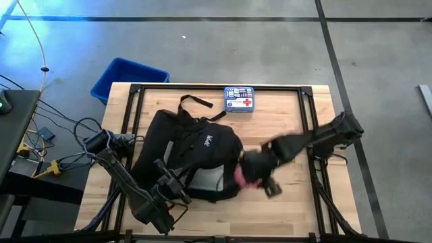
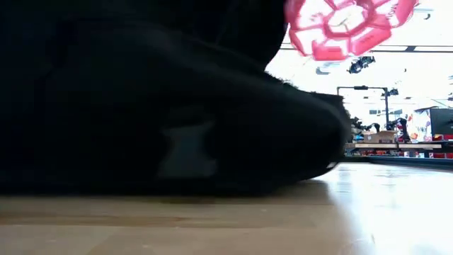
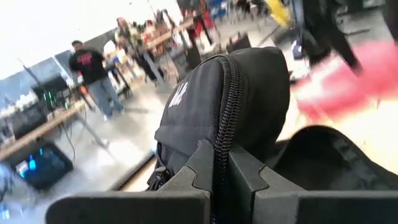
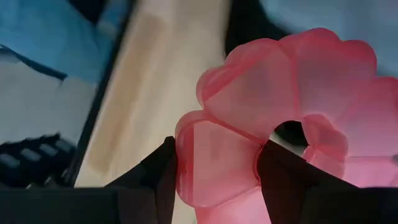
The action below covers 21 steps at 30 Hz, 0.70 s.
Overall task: Unpack backpack
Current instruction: Put the red medicine organizer into the backpack
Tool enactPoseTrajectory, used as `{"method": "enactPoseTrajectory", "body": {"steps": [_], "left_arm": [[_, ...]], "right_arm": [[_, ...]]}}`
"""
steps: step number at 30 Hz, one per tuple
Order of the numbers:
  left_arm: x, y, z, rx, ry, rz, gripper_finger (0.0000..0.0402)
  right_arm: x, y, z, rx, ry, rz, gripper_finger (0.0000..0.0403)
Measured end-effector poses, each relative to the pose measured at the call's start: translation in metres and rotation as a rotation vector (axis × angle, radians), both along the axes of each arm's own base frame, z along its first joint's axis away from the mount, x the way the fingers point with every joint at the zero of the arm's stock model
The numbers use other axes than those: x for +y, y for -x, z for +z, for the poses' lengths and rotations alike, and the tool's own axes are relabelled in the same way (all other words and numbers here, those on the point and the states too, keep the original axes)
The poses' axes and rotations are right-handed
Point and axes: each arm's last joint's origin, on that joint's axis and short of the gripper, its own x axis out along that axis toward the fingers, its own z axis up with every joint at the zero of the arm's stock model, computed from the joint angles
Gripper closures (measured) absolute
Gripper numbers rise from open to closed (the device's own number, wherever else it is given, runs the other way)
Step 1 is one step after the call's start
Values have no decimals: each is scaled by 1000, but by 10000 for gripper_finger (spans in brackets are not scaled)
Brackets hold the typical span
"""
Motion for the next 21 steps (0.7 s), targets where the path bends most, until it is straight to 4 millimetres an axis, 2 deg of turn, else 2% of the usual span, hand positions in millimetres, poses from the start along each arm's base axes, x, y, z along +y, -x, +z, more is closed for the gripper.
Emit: {"method": "enactPoseTrajectory", "body": {"steps": [2,5,9,13,15,19,21], "left_arm": [[-5,0,6,7,-36,-20,401],[-14,2,11,48,-87,-53,401],[-23,3,14,78,-119,-81,401],[-23,2,13,110,-109,-79,401],[-22,2,13,114,-110,-77,401],[-21,1,13,124,-107,-74,401],[-20,1,13,131,-105,-73,401]], "right_arm": [[7,-12,-18,-55,28,10,248],[1,-35,-44,-108,112,-16,248],[-5,-76,-77,-240,108,-4,248],[0,-107,-89,-378,174,24,248],[1,-113,-89,-399,199,35,206],[2,-115,-85,-382,179,-13,53],[1,-112,-81,-331,181,-78,22]]}}
